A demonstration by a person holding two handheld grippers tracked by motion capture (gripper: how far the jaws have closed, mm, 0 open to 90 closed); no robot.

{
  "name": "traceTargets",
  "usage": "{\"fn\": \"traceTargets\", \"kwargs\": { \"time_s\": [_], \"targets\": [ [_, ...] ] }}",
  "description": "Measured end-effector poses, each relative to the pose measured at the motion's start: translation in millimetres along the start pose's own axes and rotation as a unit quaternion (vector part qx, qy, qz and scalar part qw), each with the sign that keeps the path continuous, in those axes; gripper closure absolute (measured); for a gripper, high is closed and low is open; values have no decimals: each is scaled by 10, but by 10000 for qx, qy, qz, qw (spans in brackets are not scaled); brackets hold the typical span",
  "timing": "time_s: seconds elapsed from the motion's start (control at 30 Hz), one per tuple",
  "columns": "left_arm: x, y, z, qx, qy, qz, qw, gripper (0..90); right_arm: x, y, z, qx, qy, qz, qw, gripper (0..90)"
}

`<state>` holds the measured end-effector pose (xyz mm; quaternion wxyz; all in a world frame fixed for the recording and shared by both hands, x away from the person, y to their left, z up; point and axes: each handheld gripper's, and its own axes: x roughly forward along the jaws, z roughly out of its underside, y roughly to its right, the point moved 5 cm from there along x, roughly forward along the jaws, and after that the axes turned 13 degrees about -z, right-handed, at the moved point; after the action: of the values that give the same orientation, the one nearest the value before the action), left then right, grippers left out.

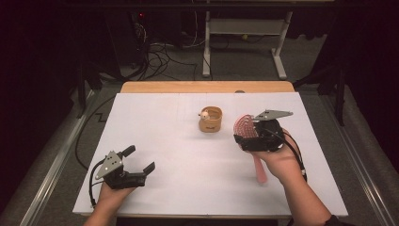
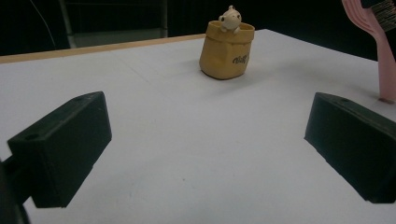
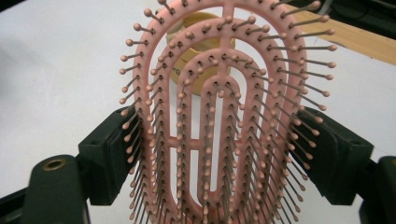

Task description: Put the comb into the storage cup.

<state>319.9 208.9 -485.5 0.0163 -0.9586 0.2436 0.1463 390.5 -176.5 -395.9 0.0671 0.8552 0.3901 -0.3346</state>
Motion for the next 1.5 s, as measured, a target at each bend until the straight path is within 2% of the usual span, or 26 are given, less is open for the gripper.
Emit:
{"fn": "traceTargets", "kwargs": {
  "time_s": [0.03,0.3,0.37,0.67,1.0,1.1,1.5],
  "targets": [
    [0,-1,0,3,-2,1,10000,11,-18,-1,3,-58,96,16,9999,205],
    [0,-2,1,-7,-1,20,10000,11,-71,1,23,-33,416,2,9991,205],
    [1,0,1,1,-3,26,10000,11,-99,0,30,-46,585,3,9983,205],
    [3,-10,3,-22,-11,15,10000,12,-149,-1,55,-17,906,25,9959,205],
    [1,-10,5,-43,-9,22,10000,12,-204,-12,78,6,1328,64,9911,204],
    [2,-9,6,-42,-12,19,10000,12,-228,-11,87,35,1499,82,9887,204],
    [2,-8,6,-42,-13,26,10000,12,-282,-7,128,12,1853,169,9825,204]
  ]
}}
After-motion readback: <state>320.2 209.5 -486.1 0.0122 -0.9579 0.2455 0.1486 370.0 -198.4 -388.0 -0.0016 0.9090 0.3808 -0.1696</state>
